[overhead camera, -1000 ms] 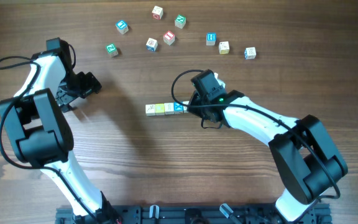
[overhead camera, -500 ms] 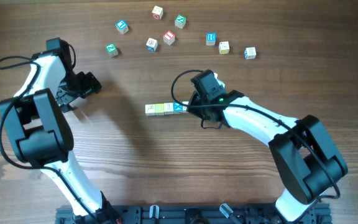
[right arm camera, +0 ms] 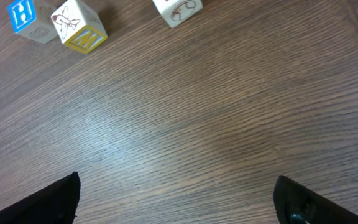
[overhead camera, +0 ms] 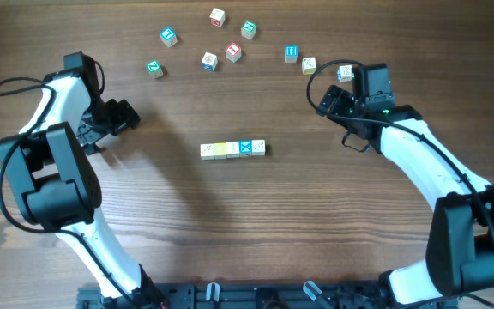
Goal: Form a horizontal line
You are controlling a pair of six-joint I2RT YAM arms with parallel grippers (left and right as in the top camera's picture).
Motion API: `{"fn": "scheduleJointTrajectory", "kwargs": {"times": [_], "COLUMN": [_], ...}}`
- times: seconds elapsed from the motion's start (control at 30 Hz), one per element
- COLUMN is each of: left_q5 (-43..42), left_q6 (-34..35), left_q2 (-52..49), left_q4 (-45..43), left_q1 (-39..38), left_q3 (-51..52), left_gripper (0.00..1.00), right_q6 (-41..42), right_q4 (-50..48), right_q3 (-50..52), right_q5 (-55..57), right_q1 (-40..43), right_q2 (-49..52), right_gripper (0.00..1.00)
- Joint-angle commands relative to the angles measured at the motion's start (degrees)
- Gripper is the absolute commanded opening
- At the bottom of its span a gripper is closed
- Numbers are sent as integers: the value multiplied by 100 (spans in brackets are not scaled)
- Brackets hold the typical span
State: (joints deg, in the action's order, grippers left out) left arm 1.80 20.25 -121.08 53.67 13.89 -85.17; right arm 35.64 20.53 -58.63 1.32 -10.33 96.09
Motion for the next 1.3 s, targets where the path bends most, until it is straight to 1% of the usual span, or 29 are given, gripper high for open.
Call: {"fn": "scheduleJointTrajectory", "kwargs": {"times": [0.0, 0.53, 0.6, 0.63, 0.77, 0.87, 0.9, 1.03, 1.13, 1.27], "left_q5": [4, 20, 20, 20, 20, 20, 17, 17, 20, 20], "left_q6": [-7, -7, -7, -7, -7, -7, -7, -7, -7, -7], "left_q2": [-96, -94, 153, 529, 3215, 4931, 5351, 6577, 6780, 6682], "left_q4": [-15, -15, -13, -13, -17, -11, -11, 0, 13, 15], "left_q1": [7, 11, -17, -57, -96, -96, -96, -96, -98, -98], "left_q3": [-68, -66, -66, -66, -66, -66, -66, -66, -66, -57], "left_gripper": [100, 100, 100, 100, 100, 100, 100, 100, 100, 100], "right_q6": [-109, -109, -111, -109, -109, -109, -109, -109, -109, -109], "right_q4": [-15, -20, -20, -20, -20, -20, -20, -20, -20, -20], "right_q3": [15, 15, 15, 15, 15, 15, 15, 15, 15, 15], "right_q5": [57, 57, 57, 57, 57, 57, 57, 57, 57, 57], "right_q1": [-4, -9, -9, -9, -9, -9, -9, -9, -9, -9], "right_q2": [-50, -50, -50, -50, -50, -50, -50, -50, -50, -50], "right_gripper": [100, 100, 100, 100, 100, 100, 100, 100, 100, 100]}}
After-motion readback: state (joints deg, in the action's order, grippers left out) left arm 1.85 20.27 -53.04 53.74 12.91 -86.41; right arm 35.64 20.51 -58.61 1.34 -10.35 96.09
